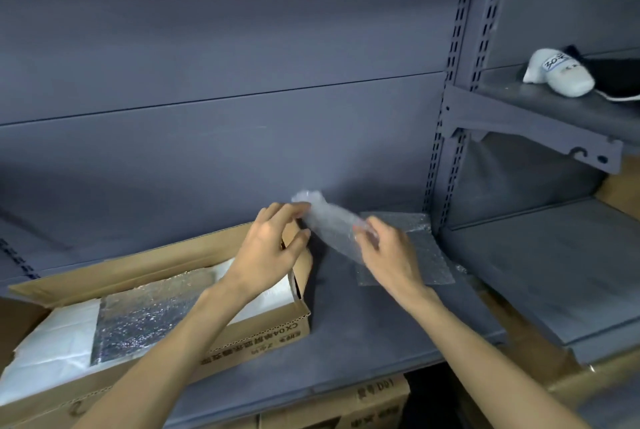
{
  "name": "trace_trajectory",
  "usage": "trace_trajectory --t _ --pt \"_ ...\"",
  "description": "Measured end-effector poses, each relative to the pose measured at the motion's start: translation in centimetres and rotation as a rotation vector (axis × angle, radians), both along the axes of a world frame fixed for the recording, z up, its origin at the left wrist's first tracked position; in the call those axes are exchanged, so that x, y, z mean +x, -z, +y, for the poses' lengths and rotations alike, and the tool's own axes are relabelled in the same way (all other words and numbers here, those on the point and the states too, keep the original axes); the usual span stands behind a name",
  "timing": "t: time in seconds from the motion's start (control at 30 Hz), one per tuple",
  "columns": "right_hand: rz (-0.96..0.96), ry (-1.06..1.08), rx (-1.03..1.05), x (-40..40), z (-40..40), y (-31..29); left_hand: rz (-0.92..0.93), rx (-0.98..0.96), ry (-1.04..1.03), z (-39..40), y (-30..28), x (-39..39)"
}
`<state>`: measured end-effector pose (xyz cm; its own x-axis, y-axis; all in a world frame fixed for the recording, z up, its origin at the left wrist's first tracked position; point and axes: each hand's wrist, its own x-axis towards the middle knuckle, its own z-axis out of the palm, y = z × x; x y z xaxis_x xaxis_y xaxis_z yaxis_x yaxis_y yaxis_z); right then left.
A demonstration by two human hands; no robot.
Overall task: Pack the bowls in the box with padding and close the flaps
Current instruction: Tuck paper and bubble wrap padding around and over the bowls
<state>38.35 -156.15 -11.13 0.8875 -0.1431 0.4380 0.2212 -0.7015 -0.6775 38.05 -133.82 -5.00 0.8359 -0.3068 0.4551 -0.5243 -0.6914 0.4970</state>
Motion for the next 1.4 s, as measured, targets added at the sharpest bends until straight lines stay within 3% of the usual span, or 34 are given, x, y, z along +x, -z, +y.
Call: trace_trajectory --t 0.1,0.23,0.3,0.43,0.57,0.8,0.9,1.1,1.23,1.4 --pt "-0.244 -0.014 0.161 -0.1 2.4 -4.4 0.149 -0.206 0.002 0.8 -1.0 -0.1" --pt "-0.438 -0.157 -0.108 -0.8 6.9 -7.6 0.441 -0.784 0.117 2.6 -3.4 -0.9" --pt "-0.491 -0.253 -0.258 -1.2 9.7 -8.1 0.442 -0.841 0.119 4.2 -4.2 -1.6" --pt "-0.474 -0.440 -0.456 -1.9 14.9 -7.5 0.506 -0.935 -0.068 8.8 -4.4 -3.1" --pt "-0.410 -0.698 -0.538 -2.2 19.2 -6.0 0.443 -1.112 -0.260 15.6 -3.4 -5.2" --pt "-0.355 -0.851 -0.751 -3.2 26.8 -3.4 0.415 -0.902 -0.484 26.9 0.1 -10.0" --pt "-0.192 -0.890 -0.807 -2.9 29.6 -3.0 0.378 -0.627 -0.606 29.7 1.6 -10.5" --pt "0.198 -0.875 -0.710 -2.0 32.2 -1.8 0.460 -0.014 -0.679 31.8 3.4 -10.7" --pt "0.225 -0.833 -0.633 -1.2 32.5 -2.0 0.420 0.227 -0.662 31.8 4.1 -11.0" --pt "0.183 -0.885 -0.815 0.6 32.6 -1.9 0.293 0.713 -0.763 31.4 3.9 -10.9"
